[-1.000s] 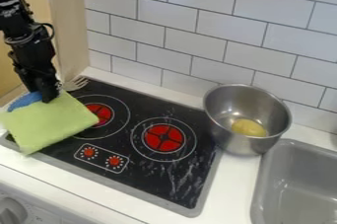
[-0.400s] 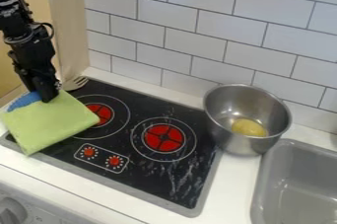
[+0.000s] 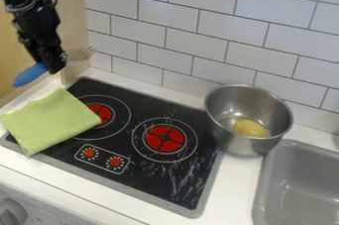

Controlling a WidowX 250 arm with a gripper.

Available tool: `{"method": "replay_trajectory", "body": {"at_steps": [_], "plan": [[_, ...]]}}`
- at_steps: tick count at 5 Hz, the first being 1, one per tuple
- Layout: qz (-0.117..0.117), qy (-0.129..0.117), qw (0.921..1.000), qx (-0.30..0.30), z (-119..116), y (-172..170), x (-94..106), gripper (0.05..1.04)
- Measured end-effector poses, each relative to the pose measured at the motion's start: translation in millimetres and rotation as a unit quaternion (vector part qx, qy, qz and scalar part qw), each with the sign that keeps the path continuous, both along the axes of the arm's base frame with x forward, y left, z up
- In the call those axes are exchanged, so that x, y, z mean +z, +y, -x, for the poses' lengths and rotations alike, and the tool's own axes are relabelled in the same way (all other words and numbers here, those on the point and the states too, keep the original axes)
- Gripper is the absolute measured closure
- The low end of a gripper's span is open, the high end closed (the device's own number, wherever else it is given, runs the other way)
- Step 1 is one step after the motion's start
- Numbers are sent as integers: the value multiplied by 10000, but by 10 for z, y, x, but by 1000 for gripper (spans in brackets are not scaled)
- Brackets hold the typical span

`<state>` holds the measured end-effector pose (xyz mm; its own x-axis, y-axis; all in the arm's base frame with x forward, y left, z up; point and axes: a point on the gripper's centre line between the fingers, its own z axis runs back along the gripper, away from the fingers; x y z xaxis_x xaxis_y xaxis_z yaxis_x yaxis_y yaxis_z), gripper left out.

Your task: Move the blue fork in the middle of the stove

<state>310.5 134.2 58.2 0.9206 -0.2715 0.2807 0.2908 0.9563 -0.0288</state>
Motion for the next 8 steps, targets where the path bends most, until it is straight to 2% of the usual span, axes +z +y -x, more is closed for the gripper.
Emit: {"method": "replay_trajectory", "body": {"at_steps": [1,2,3,5,6,7,8], "plan": [[10,-264,9996,-110,-30,-76,205,738],[74,-417,9986,-303,5,-270,348,738],[133,-450,9970,-623,16,-526,407,738],[273,-377,9919,-1181,88,-973,356,738],[309,-238,9903,-1330,162,-1093,254,738],[274,-291,9906,-1307,140,-1090,231,739],[311,-56,9889,-1449,131,-1169,39,738]]}}
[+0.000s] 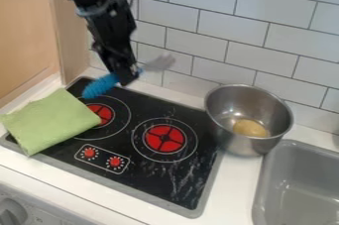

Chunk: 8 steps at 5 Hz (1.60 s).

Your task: Move the blue fork in the middle of the stove

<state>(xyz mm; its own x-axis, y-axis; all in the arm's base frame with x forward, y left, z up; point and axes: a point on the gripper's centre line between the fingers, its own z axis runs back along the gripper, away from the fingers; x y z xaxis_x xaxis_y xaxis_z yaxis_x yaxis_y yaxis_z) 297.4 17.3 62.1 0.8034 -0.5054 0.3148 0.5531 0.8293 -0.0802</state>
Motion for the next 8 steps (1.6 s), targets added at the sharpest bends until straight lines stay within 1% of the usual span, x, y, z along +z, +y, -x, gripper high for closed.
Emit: {"method": "replay_trajectory", "body": {"at_steps": [2,4,5,6,7,8], "plan": [[31,313,9994,-164,-2,-105,-301,738],[67,542,9977,-399,24,-247,-508,738],[21,573,9975,-408,28,-241,-519,669],[-47,709,9966,-412,56,-213,-570,353],[-87,731,9966,-372,52,-198,-566,93],[-76,720,9966,-401,50,-207,-565,70]]}}
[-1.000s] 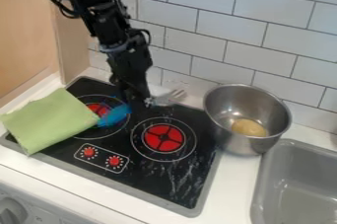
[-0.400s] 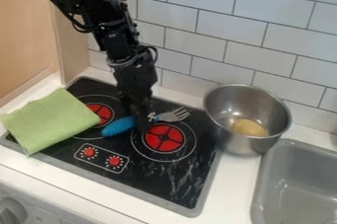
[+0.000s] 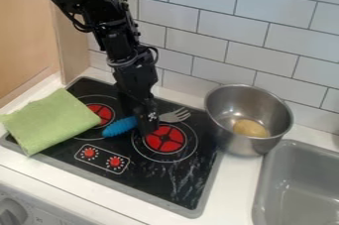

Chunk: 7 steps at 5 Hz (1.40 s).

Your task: Move the blue fork in the middle of the stove

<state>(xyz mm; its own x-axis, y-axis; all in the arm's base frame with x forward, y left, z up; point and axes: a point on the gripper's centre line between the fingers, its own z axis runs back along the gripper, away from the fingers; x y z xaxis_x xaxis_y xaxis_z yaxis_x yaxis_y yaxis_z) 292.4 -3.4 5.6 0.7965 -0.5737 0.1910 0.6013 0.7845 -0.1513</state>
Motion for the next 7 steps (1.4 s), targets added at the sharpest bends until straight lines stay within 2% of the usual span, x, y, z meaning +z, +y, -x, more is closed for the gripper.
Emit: {"method": "replay_trajectory", "body": {"at_steps": [1,2,4,7], "plan": [[20,-88,10000,-34,-12,-4,69,82],[210,-355,9991,-62,-46,-43,279,84],[383,-1032,9936,-259,3,-96,690,84],[383,-1044,9934,-290,10,-98,692,84]]}}
